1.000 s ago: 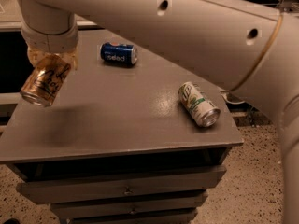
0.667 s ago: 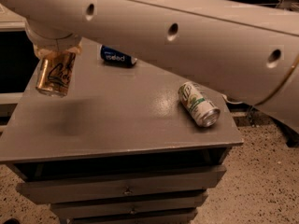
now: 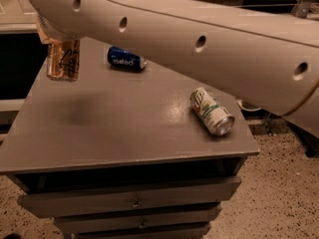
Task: Place orange can upright
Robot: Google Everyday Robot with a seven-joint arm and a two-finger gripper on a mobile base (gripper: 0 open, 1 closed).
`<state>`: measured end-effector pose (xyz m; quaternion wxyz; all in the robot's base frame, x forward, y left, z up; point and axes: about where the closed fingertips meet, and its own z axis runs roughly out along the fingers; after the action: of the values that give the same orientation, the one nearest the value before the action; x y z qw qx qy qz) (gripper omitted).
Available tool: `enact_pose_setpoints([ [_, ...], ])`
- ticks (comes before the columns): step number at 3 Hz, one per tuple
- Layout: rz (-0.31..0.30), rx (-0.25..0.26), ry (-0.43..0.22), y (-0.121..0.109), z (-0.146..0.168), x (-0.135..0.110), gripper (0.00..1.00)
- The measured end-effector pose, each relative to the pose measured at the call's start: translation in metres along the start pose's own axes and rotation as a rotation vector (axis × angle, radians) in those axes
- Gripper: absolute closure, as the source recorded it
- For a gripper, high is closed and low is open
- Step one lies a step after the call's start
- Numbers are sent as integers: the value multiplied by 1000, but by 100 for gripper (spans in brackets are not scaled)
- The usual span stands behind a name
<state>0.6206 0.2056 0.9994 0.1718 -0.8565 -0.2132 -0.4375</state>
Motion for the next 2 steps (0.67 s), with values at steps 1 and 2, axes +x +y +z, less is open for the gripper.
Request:
enact_pose_setpoints([
  [1,2,52,-2,-11,0,0,100],
  [2,-39,151,-8,-15,7,-2,100],
])
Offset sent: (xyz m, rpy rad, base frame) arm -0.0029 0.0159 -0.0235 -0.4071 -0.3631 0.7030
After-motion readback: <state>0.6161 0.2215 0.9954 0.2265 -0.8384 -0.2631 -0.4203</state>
